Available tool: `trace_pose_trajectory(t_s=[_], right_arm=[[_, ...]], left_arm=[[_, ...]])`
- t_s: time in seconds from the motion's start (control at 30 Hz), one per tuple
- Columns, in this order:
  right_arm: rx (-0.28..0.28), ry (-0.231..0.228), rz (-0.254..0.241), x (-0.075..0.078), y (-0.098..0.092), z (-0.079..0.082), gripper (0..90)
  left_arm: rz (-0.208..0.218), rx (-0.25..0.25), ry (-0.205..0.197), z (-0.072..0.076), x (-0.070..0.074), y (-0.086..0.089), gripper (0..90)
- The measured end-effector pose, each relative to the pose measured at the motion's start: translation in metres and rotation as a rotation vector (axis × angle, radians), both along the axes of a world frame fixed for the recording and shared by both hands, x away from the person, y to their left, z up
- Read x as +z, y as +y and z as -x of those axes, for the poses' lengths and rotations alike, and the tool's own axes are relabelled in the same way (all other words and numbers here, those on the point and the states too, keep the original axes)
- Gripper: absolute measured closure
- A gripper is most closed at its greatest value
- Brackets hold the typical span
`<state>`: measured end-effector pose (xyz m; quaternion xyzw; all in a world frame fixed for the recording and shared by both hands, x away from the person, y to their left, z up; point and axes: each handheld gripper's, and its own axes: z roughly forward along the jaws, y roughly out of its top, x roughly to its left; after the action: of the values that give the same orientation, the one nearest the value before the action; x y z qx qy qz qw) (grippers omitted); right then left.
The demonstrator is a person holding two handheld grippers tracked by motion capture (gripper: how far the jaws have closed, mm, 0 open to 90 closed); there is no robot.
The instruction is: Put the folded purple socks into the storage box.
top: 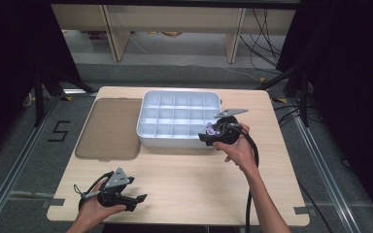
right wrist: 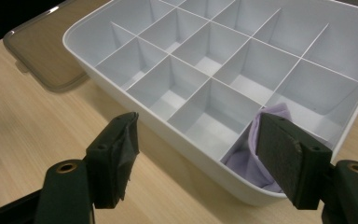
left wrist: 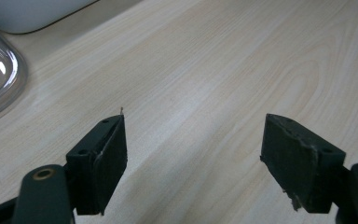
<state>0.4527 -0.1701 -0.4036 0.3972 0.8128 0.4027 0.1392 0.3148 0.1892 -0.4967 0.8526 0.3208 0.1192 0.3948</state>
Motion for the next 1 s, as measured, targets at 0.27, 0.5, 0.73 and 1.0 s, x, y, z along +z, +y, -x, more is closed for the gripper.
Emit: trace_pose_trajectory(t_s=[0.27, 0.5, 0.73, 1.0], right_arm=[[0.020, -0.003, -0.009, -0.001, 0.004, 0.012, 30.5], [0.035, -0.007, -0.006, -0.004, 0.007, 0.021, 29.0], [0.052, -0.004, -0.022, -0.009, 0.014, 0.027, 28.0], [0.075, 0.011, -0.030, -0.012, 0.021, 0.039, 27.0]], left_arm=[[0.013, 0.001, 0.006, 0.002, 0.000, -0.001, 22.3], [0.011, -0.001, 0.015, 0.003, -0.001, -0.003, 21.8], [0.010, -0.019, 0.005, 0.003, 0.000, -0.003, 21.6], [0.013, -0.011, 0.005, 0.003, 0.001, -0.002, 21.6]])
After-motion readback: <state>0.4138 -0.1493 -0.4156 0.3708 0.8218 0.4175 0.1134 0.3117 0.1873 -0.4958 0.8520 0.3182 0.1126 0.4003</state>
